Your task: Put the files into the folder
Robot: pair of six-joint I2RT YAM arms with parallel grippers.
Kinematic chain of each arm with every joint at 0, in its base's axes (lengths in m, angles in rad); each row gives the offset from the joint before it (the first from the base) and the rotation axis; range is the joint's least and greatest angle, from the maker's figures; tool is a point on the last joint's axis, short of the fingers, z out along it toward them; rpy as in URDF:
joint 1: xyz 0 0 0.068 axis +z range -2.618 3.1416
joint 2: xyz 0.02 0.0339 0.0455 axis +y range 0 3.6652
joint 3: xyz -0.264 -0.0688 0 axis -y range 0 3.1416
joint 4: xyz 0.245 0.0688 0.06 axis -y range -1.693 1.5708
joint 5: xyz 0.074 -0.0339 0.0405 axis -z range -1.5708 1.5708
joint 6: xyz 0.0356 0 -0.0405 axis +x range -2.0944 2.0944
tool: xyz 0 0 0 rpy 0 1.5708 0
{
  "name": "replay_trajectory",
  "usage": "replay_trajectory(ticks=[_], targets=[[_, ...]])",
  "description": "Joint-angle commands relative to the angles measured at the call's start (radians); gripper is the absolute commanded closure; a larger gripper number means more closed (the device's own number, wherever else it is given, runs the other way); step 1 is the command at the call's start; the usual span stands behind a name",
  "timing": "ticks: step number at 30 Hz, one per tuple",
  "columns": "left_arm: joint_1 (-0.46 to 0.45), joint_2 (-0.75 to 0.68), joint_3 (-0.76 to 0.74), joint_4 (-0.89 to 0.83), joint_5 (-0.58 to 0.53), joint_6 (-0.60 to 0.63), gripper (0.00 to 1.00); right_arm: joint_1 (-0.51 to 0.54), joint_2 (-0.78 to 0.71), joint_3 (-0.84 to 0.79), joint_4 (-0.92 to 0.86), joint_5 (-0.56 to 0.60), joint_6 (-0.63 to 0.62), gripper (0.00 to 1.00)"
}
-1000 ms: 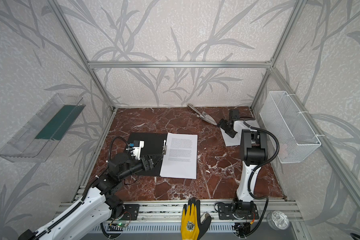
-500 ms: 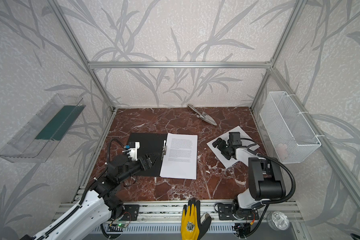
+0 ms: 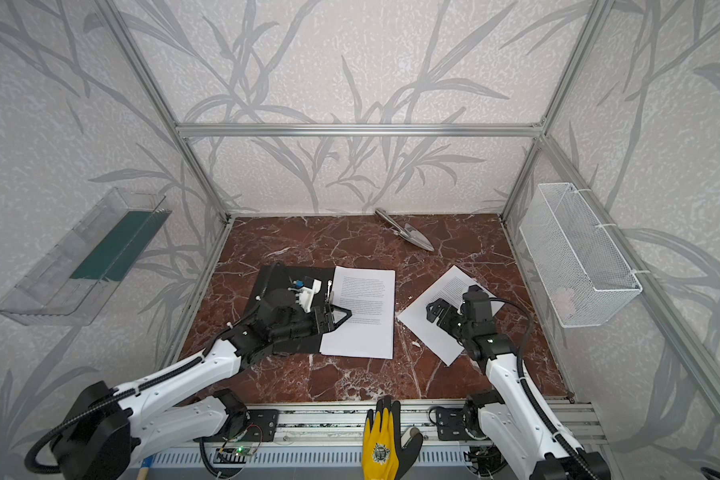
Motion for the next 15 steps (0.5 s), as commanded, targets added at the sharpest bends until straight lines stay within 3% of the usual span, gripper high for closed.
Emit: replay_trajectory(ticks=[1,7,15], targets=[[-0.081,0.118,0.136,-0.016,0.029,0.062,0.06,-0.097,0.069,0.057,-0.007,-0.03,-0.037,0.01],[-0.156,0.43,0.397,-0.056,0.077,0.094,0.13,-0.168,0.26,0.206,-0.021,-0.004,-0.039,0.01],[-0.19,0.907,0.835,-0.242,0.165,0.176,0.19,-0.291,0.283,0.176,0.01,0.07,-0.034,0.01]])
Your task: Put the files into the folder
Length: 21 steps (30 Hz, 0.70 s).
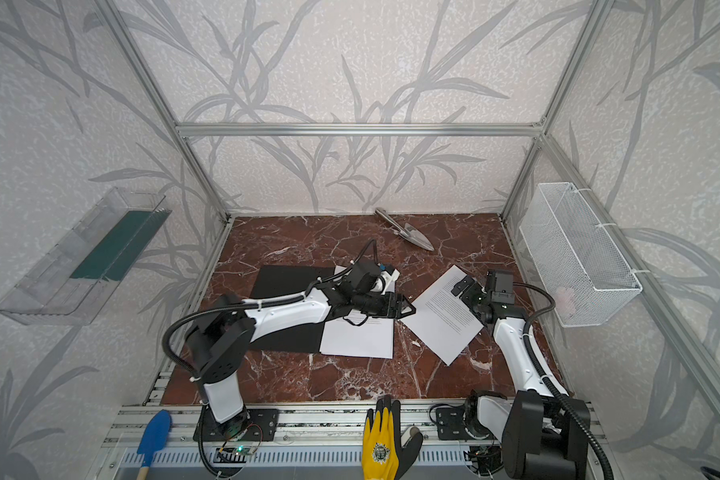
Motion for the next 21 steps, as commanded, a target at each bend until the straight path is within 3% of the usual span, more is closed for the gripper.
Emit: replay_trajectory(ticks=[1,4,10,21], targets=[[-0.017,0.15,0.175,-0.156,0.059,0.069,0.19,-0.051,0.007,-0.039,0.05,0.041,0.018,0.01],[-0.025,0.249,0.315,-0.213,0.069,0.079,0.19,-0.092,0.036,-0.053,0.103,0.029,0.06,0.01],[-0.025,0.38,0.509,-0.343,0.053,0.15,0.18,-0.128,0.116,-0.04,0.152,0.084,0.03,0.01],[-0.02,0.46,0.502,-0.316,0.008,0.117,0.18,-0.209,0.366,0.028,0.209,-0.002,-0.026,0.01]])
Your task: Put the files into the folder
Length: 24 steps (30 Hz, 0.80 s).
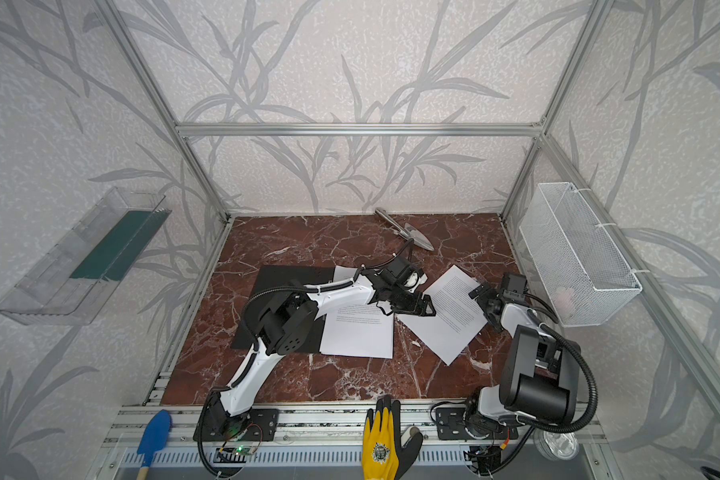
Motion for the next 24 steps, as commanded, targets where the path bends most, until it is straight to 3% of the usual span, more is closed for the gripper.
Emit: replay_trajectory(ticks=[1,8,24], targets=[[0.0,0.044,0.001,-0.025,-0.025,-0.022,0.18,-0.027,0.051,0.036,0.031,-0.036,-0.022,0.01],[-0.002,0.086,0.038,-0.064,-0.042,-0.02,0.18,-0.038,0.167,0.105,-0.007,-0.074,-0.086,0.01],[-0.002,0.137,0.075,-0.078,-0.036,-0.024,0.18,-0.032,0.263,0.08,0.026,-0.343,-0.062,0.01]])
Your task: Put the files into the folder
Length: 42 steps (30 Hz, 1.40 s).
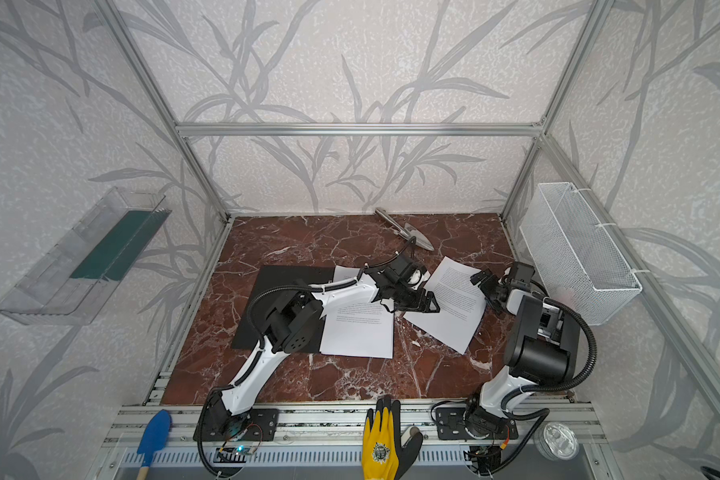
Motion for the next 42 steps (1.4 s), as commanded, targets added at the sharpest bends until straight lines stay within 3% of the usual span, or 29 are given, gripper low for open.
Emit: replay_trajectory(ticks=[1,14,21,26,31,37,39,42], targets=[[-0.003,0.081,-0.006,-0.083,-0.038,-0.005,0.18,0.009,0.05,-0.059,-0.109,-0.089,0.02,0.01],[0.002,0.123,0.016,-0.097,-0.043,-0.01,0.18,0.037,-0.227,-0.171,-0.098,-0.237,0.057,0.01],[0.008,0.118,0.002,-0.086,-0.044,-0.018,0.19,0.038,-0.324,-0.175,-0.165,-0.159,0.036,0.05],[0.016,0.123,-0.005,-0.075,-0.037,-0.027,0.18,0.037,-0.296,-0.162,-0.182,-0.132,0.035,0.2],[0.018,0.121,-0.008,-0.07,-0.036,-0.031,0.19,0.037,-0.3,-0.164,-0.208,-0.083,0.034,0.53],[0.024,0.126,-0.012,-0.052,-0.013,-0.036,0.19,0.035,-0.368,-0.181,-0.249,-0.029,0.04,0.83],[0.026,0.125,-0.013,-0.052,-0.01,-0.034,0.19,0.036,-0.387,-0.179,-0.266,-0.022,0.036,1.0],[0.026,0.107,-0.014,-0.046,0.013,-0.021,0.19,0.037,-0.406,-0.172,-0.297,-0.022,0.035,1.0]])
